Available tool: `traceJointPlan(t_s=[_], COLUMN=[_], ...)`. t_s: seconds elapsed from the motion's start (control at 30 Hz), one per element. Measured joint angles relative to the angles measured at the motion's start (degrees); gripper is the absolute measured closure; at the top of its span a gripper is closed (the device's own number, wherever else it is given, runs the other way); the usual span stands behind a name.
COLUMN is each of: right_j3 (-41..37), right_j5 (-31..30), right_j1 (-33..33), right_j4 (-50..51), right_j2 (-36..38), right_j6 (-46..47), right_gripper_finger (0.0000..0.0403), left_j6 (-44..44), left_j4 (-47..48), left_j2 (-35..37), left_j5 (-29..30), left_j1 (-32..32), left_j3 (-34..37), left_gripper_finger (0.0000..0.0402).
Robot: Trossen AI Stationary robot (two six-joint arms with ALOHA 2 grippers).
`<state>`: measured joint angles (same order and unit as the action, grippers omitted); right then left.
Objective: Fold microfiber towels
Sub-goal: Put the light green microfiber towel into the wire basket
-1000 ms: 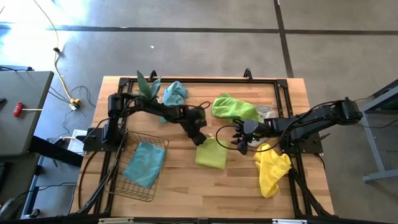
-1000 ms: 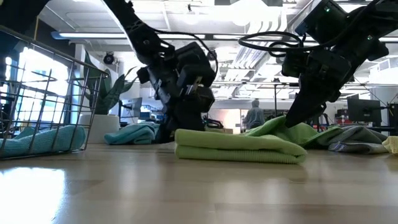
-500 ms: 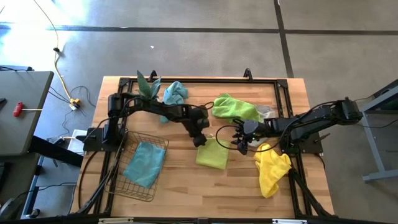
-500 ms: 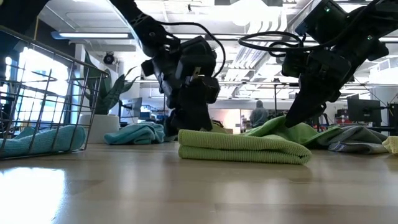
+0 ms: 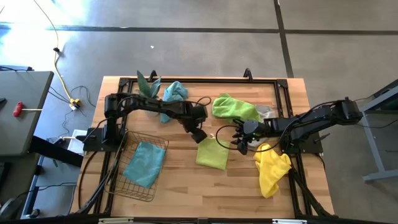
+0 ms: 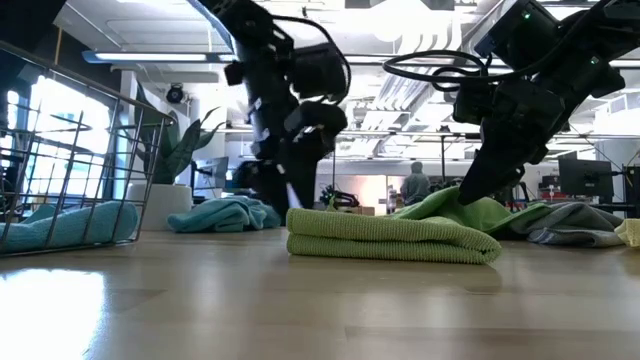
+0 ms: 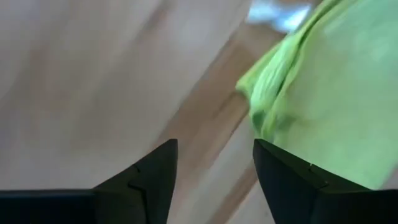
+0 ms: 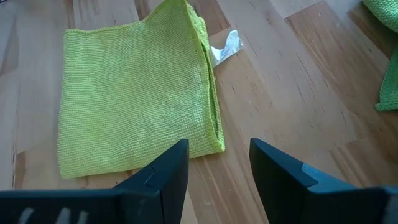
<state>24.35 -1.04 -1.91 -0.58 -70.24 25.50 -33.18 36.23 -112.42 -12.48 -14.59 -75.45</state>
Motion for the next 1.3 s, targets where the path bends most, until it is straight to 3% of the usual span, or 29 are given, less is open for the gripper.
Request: traceJointPlan(t_s=[0.17,0.47,0.73,1.03,1.3], right_j3=[0.01,0.01,0.01,0.01,0.01], right_j5=[-0.01,0.00,0.00,-0.02,-0.01], right_j1=[0.00,0.00,0.00,0.00,0.01], right_j4=[0.43,0.37,0.52,0.42,0.38], right_j2=[0.00,0.00,0.00,0.00,0.00], right_j6=[0.00,0.00,0.00,0.00,0.00], right_gripper_finger=[0.0242,0.0242,0.0242,0.0242,0.0242], left_j6=[-12.24,-15.70,-17.48,-20.05,-19.00], left_j4=[-1.10,-4.62,-12.10,-12.25,-2.64], left_j2=[0.04,-0.73,-3.93,-4.75,-3.39], left_j5=[4.42,10.70,9.63,9.29,7.99], left_j1=[5.15,8.92,8.61,8.98,8.96], left_j3=[0.01,0.01,0.01,-0.12,-0.33], left_gripper_finger=[0.0170,0.0131,0.0130,0.0130,0.0130])
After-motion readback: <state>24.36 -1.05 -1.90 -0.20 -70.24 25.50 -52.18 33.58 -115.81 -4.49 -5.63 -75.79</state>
